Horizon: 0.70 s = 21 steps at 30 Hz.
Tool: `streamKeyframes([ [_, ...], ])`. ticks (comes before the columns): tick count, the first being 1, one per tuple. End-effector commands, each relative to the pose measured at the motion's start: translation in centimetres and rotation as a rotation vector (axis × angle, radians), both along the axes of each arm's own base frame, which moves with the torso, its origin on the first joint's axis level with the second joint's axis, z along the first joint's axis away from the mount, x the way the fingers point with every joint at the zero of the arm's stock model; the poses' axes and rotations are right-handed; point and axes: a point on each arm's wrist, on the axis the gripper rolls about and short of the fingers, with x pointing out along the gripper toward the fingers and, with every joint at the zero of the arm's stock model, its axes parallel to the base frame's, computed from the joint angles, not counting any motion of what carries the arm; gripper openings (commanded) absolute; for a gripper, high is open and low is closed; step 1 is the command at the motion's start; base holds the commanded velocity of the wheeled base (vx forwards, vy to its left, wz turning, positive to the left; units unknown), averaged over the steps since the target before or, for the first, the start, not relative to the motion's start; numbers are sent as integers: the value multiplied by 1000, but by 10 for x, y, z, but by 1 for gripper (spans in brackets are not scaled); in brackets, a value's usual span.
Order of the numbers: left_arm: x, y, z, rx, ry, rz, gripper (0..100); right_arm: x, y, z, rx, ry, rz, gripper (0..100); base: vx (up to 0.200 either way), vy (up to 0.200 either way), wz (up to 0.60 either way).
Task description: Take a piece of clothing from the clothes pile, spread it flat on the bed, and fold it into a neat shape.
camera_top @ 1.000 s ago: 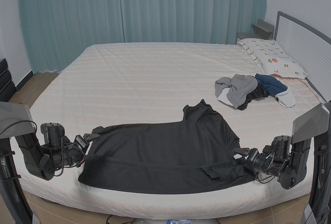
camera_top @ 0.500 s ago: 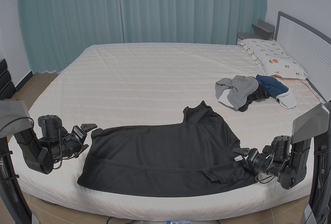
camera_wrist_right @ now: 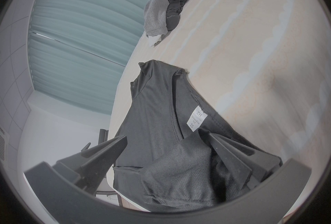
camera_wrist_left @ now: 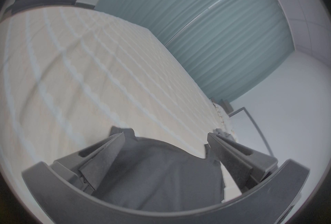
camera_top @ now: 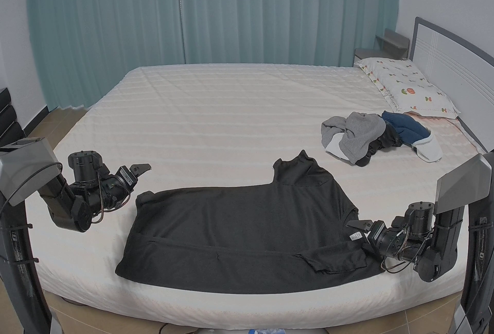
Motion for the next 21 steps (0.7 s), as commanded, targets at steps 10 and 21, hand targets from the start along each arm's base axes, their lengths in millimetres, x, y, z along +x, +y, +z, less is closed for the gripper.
streamKeyframes([
  [10,42,24,-59,210,19,-26,100,2,0,2,5,-14,-1,100,0,0,0],
  [21,49,7,-62,196,47,-65,100,1,0,1,5,-11,-1,100,0,0,0],
])
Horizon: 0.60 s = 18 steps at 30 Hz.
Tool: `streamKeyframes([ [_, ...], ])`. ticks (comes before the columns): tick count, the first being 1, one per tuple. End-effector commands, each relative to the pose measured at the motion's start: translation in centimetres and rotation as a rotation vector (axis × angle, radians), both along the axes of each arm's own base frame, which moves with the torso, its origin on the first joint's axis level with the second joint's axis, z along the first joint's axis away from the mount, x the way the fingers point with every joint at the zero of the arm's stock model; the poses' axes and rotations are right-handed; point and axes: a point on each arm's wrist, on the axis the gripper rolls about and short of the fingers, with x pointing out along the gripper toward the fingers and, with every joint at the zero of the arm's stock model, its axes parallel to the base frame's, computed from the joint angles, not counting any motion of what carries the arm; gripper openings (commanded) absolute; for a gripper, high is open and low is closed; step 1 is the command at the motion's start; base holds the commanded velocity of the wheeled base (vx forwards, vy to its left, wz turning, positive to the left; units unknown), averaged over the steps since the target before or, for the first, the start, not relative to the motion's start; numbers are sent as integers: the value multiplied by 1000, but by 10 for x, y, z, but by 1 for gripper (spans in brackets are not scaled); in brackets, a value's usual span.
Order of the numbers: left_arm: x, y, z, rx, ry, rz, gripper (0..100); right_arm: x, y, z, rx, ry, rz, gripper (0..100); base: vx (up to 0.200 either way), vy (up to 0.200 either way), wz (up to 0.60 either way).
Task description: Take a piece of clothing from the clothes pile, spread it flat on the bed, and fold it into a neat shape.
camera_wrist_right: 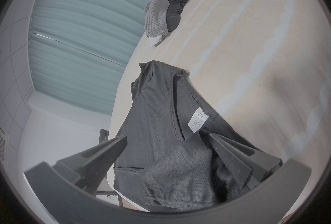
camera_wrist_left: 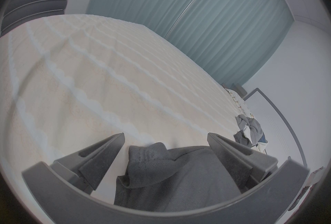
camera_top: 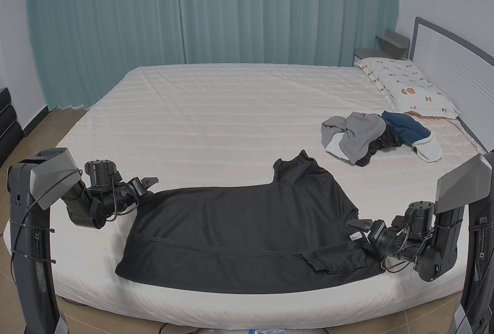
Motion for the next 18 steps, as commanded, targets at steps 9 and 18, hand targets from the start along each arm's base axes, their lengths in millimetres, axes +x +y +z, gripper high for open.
streamKeyframes([
  [9,-4,-2,-9,2,21,-1,0,-1,0,1,1,-6,1,100,0,0,0],
  [18,-6,0,-8,13,8,21,0,0,0,1,1,-7,1,100,0,0,0],
])
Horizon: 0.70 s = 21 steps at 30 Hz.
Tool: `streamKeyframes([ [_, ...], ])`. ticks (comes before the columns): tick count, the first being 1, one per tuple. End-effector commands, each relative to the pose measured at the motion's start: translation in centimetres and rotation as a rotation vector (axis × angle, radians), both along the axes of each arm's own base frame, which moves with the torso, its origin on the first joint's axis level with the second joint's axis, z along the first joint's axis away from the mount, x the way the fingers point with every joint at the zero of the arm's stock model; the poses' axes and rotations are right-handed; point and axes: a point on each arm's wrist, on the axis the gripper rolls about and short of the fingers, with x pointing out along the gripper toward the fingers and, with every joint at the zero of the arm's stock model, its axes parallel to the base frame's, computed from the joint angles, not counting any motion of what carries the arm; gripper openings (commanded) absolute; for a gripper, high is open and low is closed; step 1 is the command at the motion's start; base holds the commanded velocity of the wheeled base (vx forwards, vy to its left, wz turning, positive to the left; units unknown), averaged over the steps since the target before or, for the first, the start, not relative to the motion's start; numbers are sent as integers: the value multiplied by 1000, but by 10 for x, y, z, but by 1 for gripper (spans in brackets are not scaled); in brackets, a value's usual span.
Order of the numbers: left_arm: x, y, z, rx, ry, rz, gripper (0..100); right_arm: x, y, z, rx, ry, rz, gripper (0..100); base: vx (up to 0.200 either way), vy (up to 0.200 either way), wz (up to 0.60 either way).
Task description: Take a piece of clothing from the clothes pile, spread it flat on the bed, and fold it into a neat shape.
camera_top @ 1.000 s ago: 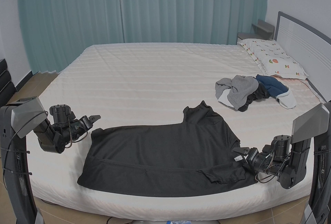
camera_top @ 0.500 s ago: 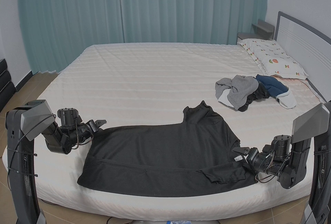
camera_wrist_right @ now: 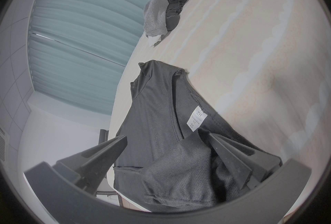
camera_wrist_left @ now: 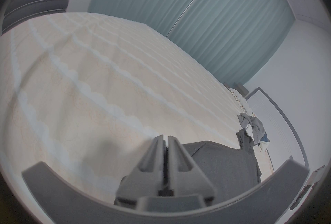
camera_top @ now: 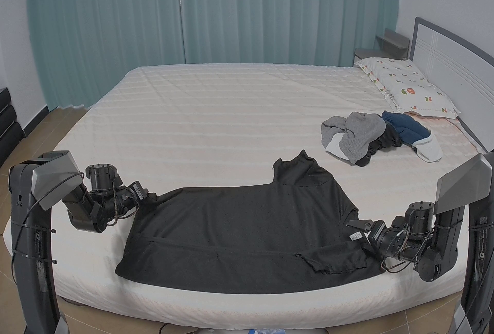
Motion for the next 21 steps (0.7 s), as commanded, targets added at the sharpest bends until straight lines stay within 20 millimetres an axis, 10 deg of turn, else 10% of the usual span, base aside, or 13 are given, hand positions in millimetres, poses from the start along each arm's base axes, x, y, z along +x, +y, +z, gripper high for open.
streamKeyframes([
  [1,0,2,0,8,-9,20,0,1,0,1,1,-14,1,100,0,0,0],
  [21,2,13,6,-57,-51,141,0,46,12,44,-105,-314,45,100,0,0,0],
])
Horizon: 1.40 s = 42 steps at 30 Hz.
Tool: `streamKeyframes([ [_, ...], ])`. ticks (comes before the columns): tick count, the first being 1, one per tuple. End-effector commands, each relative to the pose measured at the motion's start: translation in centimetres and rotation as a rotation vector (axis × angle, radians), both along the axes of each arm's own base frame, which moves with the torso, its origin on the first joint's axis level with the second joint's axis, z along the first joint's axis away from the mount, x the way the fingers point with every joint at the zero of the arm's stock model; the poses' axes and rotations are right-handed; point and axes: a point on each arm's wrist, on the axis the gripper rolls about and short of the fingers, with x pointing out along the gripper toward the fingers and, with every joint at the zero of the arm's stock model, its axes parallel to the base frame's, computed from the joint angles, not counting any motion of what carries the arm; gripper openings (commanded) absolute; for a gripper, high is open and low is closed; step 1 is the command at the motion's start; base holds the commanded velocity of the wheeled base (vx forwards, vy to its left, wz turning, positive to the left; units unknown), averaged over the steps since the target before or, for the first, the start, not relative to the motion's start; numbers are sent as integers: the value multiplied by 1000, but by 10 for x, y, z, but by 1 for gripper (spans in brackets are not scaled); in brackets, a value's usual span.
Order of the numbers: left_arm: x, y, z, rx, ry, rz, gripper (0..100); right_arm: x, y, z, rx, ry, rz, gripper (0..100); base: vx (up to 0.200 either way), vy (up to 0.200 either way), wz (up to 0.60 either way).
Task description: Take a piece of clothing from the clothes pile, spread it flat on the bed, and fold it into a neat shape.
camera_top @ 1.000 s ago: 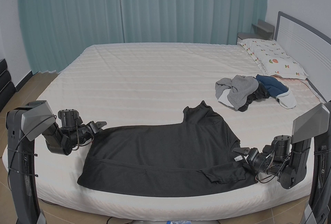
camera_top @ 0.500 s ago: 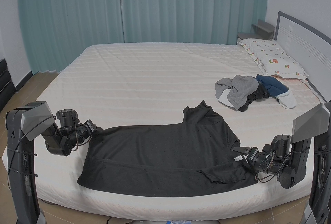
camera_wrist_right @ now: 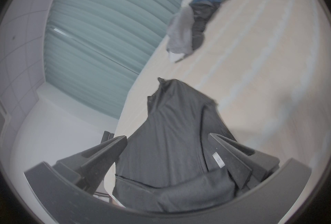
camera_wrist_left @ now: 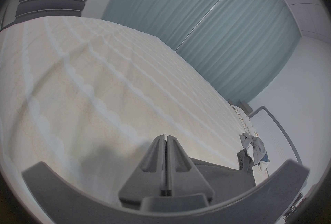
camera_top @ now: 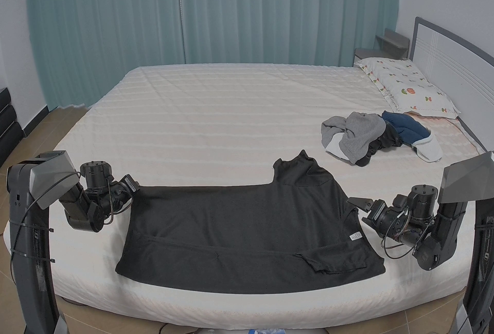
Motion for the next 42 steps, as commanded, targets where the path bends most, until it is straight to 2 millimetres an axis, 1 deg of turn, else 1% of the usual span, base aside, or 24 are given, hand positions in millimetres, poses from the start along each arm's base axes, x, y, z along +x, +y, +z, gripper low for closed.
streamKeyframes([
  [1,-1,1,-1,-4,5,-2,0,21,9,17,-56,-120,42,100,0,0,0],
  [2,-1,1,0,-4,3,-2,0,29,12,19,-88,-137,57,100,0,0,0],
  [4,-1,1,-1,-4,5,-2,0,55,21,25,-152,-145,38,100,0,0,0],
  [5,-1,1,-2,-4,6,-2,0,62,23,26,-168,-142,25,100,0,0,0],
  [6,-1,1,-2,-5,6,-3,0,78,29,29,-202,-140,-4,100,0,0,0],
  [9,-1,0,-3,-5,9,-5,0,109,42,24,-300,-119,-40,100,0,0,0],
  [10,-2,0,-3,-5,11,-5,0,122,47,22,-359,-124,-42,100,0,0,0],
  [12,-3,0,-4,-6,16,-5,0,132,51,17,-416,-128,-50,100,0,0,0],
  [13,-3,0,-4,-6,16,-5,0,132,51,17,-416,-128,-50,100,0,0,0],
  [14,-4,0,-3,-6,19,-5,0,147,55,10,-471,-129,-65,100,0,0,0],
  [18,-5,0,-4,-7,23,-3,0,164,60,0,-486,-97,-69,100,0,0,0],
  [22,-6,0,-5,-6,26,-4,0,180,62,-2,-485,-114,-91,100,0,0,0],
  [23,-6,0,-5,-5,28,-3,0,183,61,-2,-484,-117,-96,100,0,0,0],
  [24,-6,0,-5,-6,26,-2,0,187,59,-7,-487,-107,-102,100,0,0,0],
  [26,-6,0,-5,-6,26,-2,0,187,59,-11,-490,-100,-101,100,0,0,0],
  [27,-6,1,-6,-7,28,-1,0,192,57,-19,-492,-94,-104,100,0,0,0],
  [28,-7,1,-6,-5,31,-1,0,194,57,-22,-492,-92,-105,100,0,0,0],
  [31,-8,1,-7,-6,34,-1,0,202,56,-27,-487,-107,-115,100,0,0,0],
  [33,-8,1,-7,-6,34,-1,0,204,56,-28,-486,-108,-115,100,0,0,0],
  [36,-10,0,-7,-5,41,-2,0,207,58,-36,-489,-101,-113,100,0,0,0],
  [42,-10,0,-8,-5,44,0,0,207,59,-41,-489,-96,-112,100,0,0,0],
])
